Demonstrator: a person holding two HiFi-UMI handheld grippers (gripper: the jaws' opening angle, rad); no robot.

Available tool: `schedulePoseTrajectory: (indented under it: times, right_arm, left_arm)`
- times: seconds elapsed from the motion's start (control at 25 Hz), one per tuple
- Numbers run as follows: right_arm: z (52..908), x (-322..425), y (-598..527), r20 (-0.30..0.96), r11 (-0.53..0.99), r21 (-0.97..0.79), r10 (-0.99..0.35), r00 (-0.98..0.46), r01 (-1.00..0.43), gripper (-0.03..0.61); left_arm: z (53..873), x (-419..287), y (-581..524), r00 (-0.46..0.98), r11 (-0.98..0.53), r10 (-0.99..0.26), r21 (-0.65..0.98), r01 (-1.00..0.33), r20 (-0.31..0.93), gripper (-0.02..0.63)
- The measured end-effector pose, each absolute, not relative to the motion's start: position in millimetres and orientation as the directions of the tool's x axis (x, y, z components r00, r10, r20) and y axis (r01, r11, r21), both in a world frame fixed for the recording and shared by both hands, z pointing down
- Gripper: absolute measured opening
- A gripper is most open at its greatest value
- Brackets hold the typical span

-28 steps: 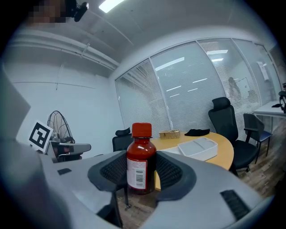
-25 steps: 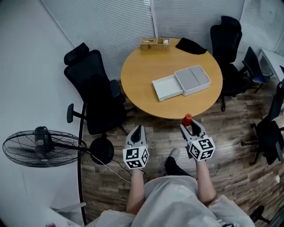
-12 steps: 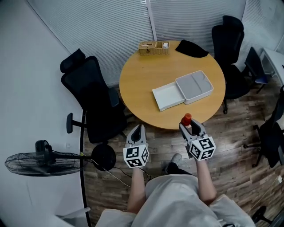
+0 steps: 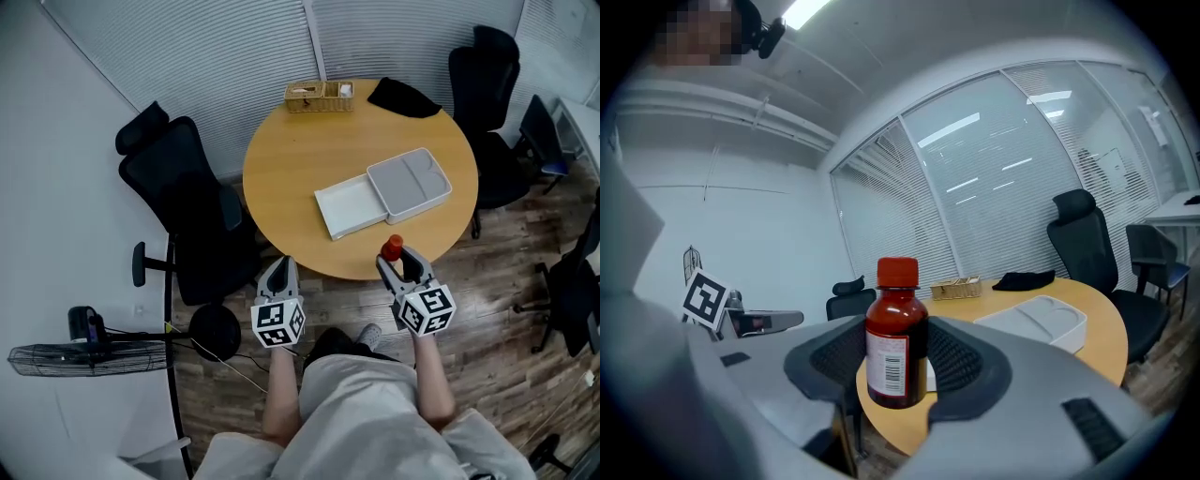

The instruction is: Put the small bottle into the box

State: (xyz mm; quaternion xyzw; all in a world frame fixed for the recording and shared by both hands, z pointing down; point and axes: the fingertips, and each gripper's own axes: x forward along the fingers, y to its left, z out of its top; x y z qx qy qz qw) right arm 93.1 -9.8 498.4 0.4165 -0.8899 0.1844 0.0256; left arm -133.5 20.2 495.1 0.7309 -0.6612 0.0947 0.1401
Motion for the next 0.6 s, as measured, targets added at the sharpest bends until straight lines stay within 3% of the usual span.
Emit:
schedulePoseTrajectory:
  times: [0.6]
  right_arm:
    - [506, 93, -79, 0.227, 0.539, -0.338, -0.749, -0.623, -0.771, 0.212]
  left_arm:
    - [498, -119, -55, 0.192, -0.167, -0.923, 0.103, -0.981, 0.333, 0.029]
